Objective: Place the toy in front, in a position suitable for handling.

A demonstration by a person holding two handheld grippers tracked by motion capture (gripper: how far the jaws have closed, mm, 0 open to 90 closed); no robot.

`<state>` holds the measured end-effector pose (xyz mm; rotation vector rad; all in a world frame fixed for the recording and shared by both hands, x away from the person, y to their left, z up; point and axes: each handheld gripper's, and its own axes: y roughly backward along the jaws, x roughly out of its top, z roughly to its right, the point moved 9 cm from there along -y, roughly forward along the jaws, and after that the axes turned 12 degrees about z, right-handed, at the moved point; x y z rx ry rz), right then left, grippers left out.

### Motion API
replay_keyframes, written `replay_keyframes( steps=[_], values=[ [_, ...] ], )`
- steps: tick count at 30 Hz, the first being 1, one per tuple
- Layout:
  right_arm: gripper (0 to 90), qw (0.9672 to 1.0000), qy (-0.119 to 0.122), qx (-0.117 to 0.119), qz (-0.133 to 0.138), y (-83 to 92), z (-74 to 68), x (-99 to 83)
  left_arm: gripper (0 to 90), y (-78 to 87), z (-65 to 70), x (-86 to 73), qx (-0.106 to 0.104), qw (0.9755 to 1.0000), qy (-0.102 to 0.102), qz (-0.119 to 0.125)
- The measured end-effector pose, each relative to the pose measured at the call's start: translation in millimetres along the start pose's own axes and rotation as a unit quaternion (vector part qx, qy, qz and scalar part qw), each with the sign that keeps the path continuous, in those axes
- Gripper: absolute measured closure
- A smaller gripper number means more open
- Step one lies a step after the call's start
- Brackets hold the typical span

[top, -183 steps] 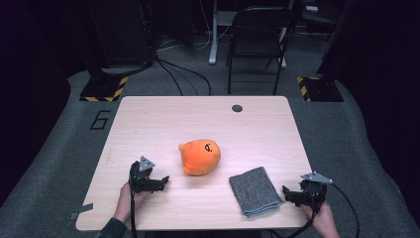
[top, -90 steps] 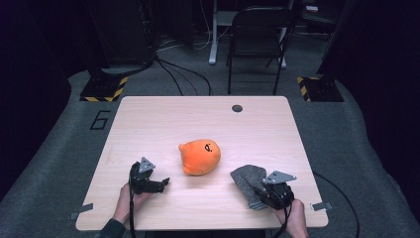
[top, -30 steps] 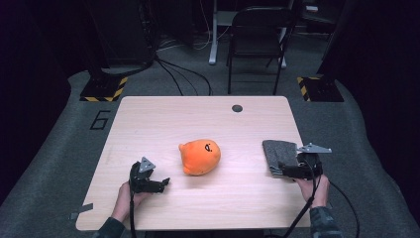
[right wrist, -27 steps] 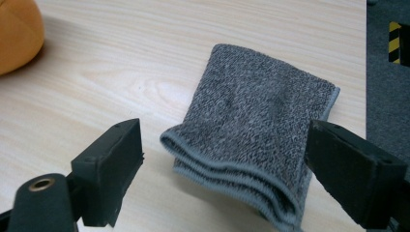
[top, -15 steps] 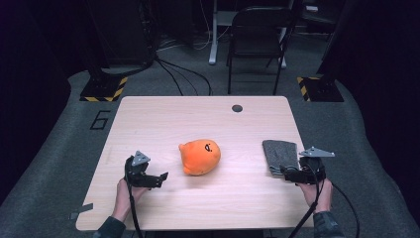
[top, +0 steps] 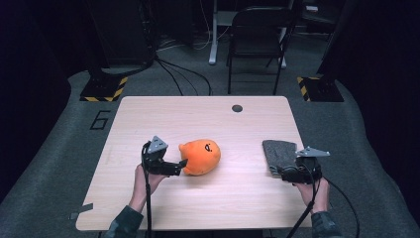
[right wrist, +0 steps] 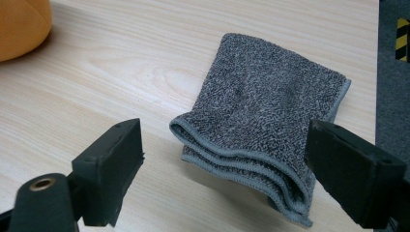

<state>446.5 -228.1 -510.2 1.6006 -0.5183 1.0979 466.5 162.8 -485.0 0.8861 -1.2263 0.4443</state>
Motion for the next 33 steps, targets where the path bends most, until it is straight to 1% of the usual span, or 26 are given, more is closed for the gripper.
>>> replay_keyframes(
  steps=[4, 5, 6, 9, 10, 11, 13, 14, 15, 20, 22, 23, 25, 26, 28, 29, 30, 33],
  values=[
    [13.4, 1.0000, 0.000, 0.000, 0.003, 0.8, 2.5, 1.2, 2.0, -11.7, 5.4, 4.9, -0.004, 1.0000, 0.002, -0.005],
    [13.5, 1.0000, -0.003, -0.002, 0.004, 1.1, 3.1, 1.6, 2.3, -14.7, 5.8, 5.1, -0.004, 0.9999, -0.001, -0.010],
    [13.5, 1.0000, -0.002, -0.002, 0.004, 1.0, 3.8, 1.9, 2.6, -18.4, 5.6, 5.2, -0.001, 0.9999, -0.002, -0.013],
    [13.5, 1.0000, -0.002, -0.003, 0.003, 0.0, 3.8, 0.8, 3.4, -27.2, 6.4, 3.3, -0.006, 0.9998, 0.006, -0.020],
    [13.5, 1.0000, -0.002, -0.004, 0.001, -0.1, 4.1, 0.1, 4.2, -30.9, 7.3, 1.9, -0.011, 0.9996, 0.008, -0.023],
    [13.5, 1.0000, -0.007, -0.003, 0.001, -0.1, 3.5, -0.2, 5.6, -32.8, 7.9, 0.7, -0.013, 0.9995, 0.009, -0.027],
    [13.5, 1.0000, -0.005, -0.003, 0.001, 0.3, 4.8, -0.6, 8.3, -37.5, 8.6, -3.1, -0.018, 0.9992, 0.008, -0.034],
    [13.5, 1.0000, -0.006, -0.004, 0.001, 0.3, 5.8, -0.7, 13.8, -38.8, 9.1, -4.7, -0.021, 0.9991, 0.011, -0.036],
    [13.5, 1.0000, -0.006, -0.005, 0.000, 0.0, 6.0, -0.9, 15.8, -40.1, 9.4, -6.8, -0.024, 0.9989, 0.015, -0.038],
    [13.5, 1.0000, -0.006, -0.002, -0.003, -1.8, 6.0, -2.3, 16.1, -46.7, 11.6, -19.5, -0.037, 0.9980, 0.019, -0.047],
    [13.5, 1.0000, -0.006, -0.003, -0.004, -2.5, 6.6, -3.6, 17.9, -49.0, 12.8, -23.7, -0.029, 0.9984, 0.018, -0.044],
    [13.5, 1.0000, -0.007, -0.002, -0.005, -2.7, 7.0, -4.3, 21.3, -49.8, 13.7, -25.8, -0.025, 0.9987, 0.016, -0.043],
    [13.5, 0.9999, -0.009, -0.004, -0.006, -2.4, 8.3, -5.1, 28.4, -49.9, 15.9, -29.4, -0.022, 0.9989, 0.009, -0.039],
    [13.6, 0.9999, -0.008, -0.004, -0.006, -2.2, 8.8, -4.8, 32.9, -49.7, 17.2, -31.0, -0.019, 0.9991, 0.001, -0.038],
    [13.6, 1.0000, -0.007, -0.005, -0.005, -2.1, 9.3, -3.8, 42.0, -49.5, 18.6, -32.7, -0.016, 0.9993, -0.003, -0.034],
    [13.7, 0.9999, -0.014, -0.005, -0.004, -2.5, 8.0, -2.9, 51.1, -49.6, 19.2, -33.6, -0.017, 0.9994, -0.005, -0.030],
    [13.7, 0.9999, -0.014, -0.005, -0.004, -2.5, 8.0, -2.9, 51.1, -49.2, 19.0, -34.5, -0.015, 0.9995, -0.009, -0.028],
    [13.8, 0.9999, -0.009, -0.001, -0.006, -4.2, 7.1, -3.9, 63.2, -47.7, 19.6, -35.5, -0.010, 0.9997, -0.016, -0.014]
  ],
)
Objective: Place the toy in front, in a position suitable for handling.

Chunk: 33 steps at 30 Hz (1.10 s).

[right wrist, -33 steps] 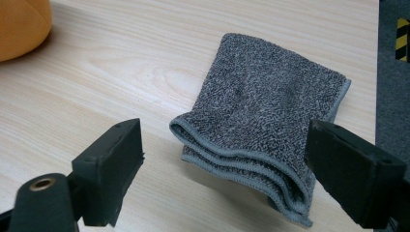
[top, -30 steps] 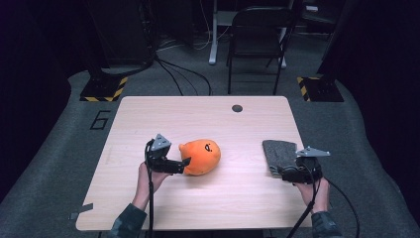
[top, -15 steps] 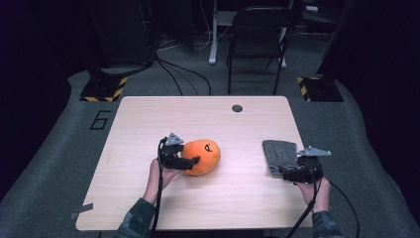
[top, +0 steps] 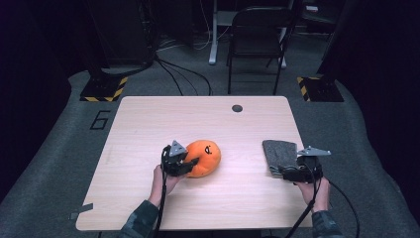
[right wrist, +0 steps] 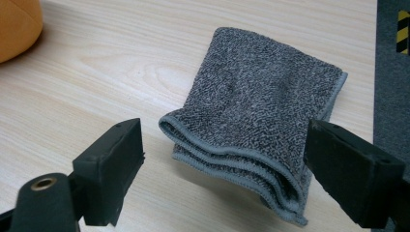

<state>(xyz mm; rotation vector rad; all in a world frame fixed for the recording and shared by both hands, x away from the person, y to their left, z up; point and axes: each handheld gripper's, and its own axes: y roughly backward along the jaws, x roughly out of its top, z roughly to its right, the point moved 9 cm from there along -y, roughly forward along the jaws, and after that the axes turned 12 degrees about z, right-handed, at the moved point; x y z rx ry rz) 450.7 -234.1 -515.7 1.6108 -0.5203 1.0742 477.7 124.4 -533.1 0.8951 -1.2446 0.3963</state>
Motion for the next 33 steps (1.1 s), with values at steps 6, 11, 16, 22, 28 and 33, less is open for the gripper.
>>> replay_keyframes(
  steps=[6, 11, 16, 22, 28, 33],
  values=[
    [14.0, 1.0000, 0.004, 0.002, -0.001, 0.0, 0.8, 0.5, 73.4, 4.0, 4.8, 5.2, 0.001, 0.9995, -0.013, 0.030],
    [14.1, 1.0000, 0.000, 0.002, 0.006, 0.3, 2.1, 3.8, 74.4, 7.5, 8.3, 13.8, -0.012, 0.9991, -0.014, 0.038],
    [14.1, 1.0000, -0.004, -0.001, 0.000, 1.8, 5.2, 1.2, 74.4, 14.5, 13.3, 28.6, -0.020, 0.9981, -0.012, 0.056],
    [14.2, 1.0000, 0.002, 0.001, 0.002, 0.0, 2.9, 3.1, 74.1, 22.2, 21.3, 45.5, -0.036, 0.9967, -0.012, 0.072],
    [14.2, 1.0000, 0.000, 0.000, 0.001, -0.5, 1.9, 2.9, 73.8, 25.8, 34.6, 56.4, -0.061, 0.9946, -0.018, 0.082],
    [14.1, 1.0000, 0.004, 0.001, 0.001, -1.3, 1.8, 3.1, 73.4, 23.8, 42.4, 60.0, -0.078, 0.9934, -0.021, 0.081]
  ],
)
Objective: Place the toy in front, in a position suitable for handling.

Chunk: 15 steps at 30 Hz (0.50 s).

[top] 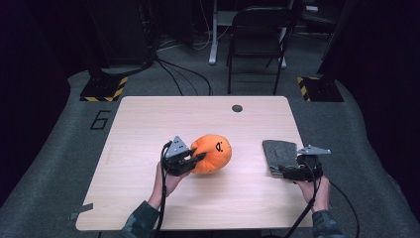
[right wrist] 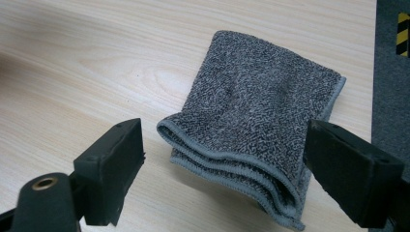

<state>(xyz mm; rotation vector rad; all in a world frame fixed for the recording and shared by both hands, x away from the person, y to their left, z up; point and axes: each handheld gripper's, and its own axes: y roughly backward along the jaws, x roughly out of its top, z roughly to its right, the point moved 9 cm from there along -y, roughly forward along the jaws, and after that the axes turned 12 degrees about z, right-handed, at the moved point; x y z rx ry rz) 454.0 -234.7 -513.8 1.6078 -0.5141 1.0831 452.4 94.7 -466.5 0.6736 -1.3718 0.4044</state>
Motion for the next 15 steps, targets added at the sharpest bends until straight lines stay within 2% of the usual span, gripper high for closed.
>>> replay_keyframes(
  steps=[6, 14, 15],
  values=[
    [14.1, 1.0000, -0.007, 0.000, -0.001, -0.9, -1.6, 0.1, 72.6, -13.1, 14.3, -1.4, -0.030, 0.9995, -0.012, -0.006],
    [14.1, 1.0000, -0.002, 0.004, -0.004, -3.6, -1.9, -1.0, 71.6, -41.6, 26.1, -7.7, -0.051, 0.9986, -0.011, -0.015],
    [14.0, 1.0000, 0.000, 0.005, -0.004, -3.6, -1.5, -1.1, 71.3, -46.6, 26.8, -9.0, -0.052, 0.9984, -0.016, -0.015]
  ],
)
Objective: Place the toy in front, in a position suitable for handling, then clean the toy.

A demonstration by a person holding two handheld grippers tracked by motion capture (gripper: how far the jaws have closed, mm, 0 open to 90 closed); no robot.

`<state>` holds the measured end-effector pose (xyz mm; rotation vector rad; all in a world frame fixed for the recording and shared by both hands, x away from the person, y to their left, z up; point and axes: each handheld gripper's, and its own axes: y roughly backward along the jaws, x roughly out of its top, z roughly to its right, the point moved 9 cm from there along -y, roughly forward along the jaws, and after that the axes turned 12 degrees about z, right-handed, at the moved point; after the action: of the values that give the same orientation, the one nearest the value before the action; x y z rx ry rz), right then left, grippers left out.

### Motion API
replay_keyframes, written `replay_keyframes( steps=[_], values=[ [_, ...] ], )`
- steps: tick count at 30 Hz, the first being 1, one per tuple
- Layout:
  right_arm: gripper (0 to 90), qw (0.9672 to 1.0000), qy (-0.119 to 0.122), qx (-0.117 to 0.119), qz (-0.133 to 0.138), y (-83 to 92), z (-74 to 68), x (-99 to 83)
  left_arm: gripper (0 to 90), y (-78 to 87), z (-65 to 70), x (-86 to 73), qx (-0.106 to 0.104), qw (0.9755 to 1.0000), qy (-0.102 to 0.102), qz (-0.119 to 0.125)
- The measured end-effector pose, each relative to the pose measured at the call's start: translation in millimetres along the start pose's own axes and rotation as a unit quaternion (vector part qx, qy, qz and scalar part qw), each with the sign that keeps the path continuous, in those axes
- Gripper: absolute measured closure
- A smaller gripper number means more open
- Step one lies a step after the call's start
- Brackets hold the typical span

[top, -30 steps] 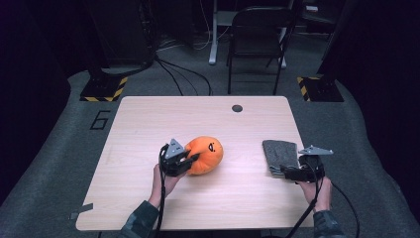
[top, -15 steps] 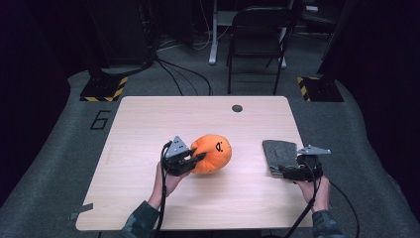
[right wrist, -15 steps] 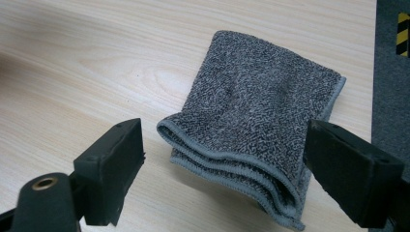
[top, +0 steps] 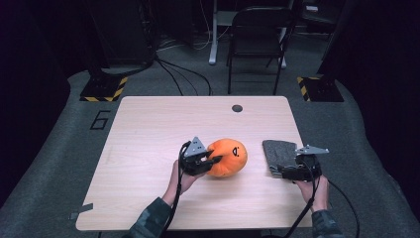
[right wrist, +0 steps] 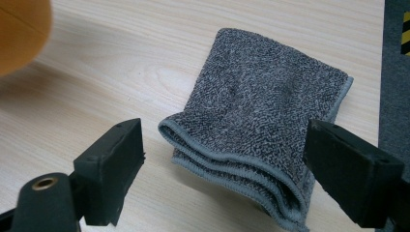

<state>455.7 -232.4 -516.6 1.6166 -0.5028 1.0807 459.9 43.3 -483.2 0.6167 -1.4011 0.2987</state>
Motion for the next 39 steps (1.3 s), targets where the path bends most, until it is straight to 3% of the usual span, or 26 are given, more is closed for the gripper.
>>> replay_keyframes(
  steps=[3, 4, 6, 8, 10, 12, 16, 25, 39],
  values=[
    [14.1, 1.0000, 0.003, 0.003, 0.002, -2.0, -2.7, 1.0, 69.7, -19.4, -0.7, -11.0, -0.001, 0.9998, -0.013, -0.017],
    [14.1, 1.0000, 0.005, 0.003, -0.002, -2.2, -3.3, 0.1, 68.2, -26.4, 0.1, -17.5, -0.005, 0.9996, -0.008, -0.026],
    [14.0, 0.9999, 0.010, 0.003, -0.004, -4.5, -4.5, -0.3, 60.9, -34.4, 1.9, -29.8, -0.011, 0.9989, -0.013, -0.044],
    [14.1, 1.0000, 0.006, 0.003, -0.001, -5.3, -5.0, 0.1, 52.2, -31.8, 1.1, -27.1, -0.014, 0.9989, -0.015, -0.042],
    [14.0, 1.0000, 0.003, 0.005, -0.004, -4.7, -3.3, -1.4, 33.0, -26.3, -1.6, -21.0, -0.013, 0.9991, -0.009, -0.039],
    [14.0, 1.0000, 0.002, 0.004, -0.006, -4.2, -2.2, -2.5, 30.0, -19.1, -2.9, -14.2, -0.014, 0.9996, 0.003, -0.024],
    [14.0, 1.0000, -0.006, 0.002, 0.001, -1.3, 0.8, -0.7, 18.9, -2.3, -5.5, -7.8, -0.007, 0.9997, 0.011, -0.021],
    [14.0, 1.0000, -0.002, 0.006, 0.002, -4.2, 0.1, 1.3, 17.2, 8.2, -7.7, -22.5, 0.012, 0.9989, 0.017, -0.042],
    [14.1, 1.0000, 0.002, 0.006, 0.001, -5.6, -0.3, 2.6, 15.6, 13.0, -5.8, -32.9, 0.016, 0.9984, 0.016, -0.051]
  ],
)
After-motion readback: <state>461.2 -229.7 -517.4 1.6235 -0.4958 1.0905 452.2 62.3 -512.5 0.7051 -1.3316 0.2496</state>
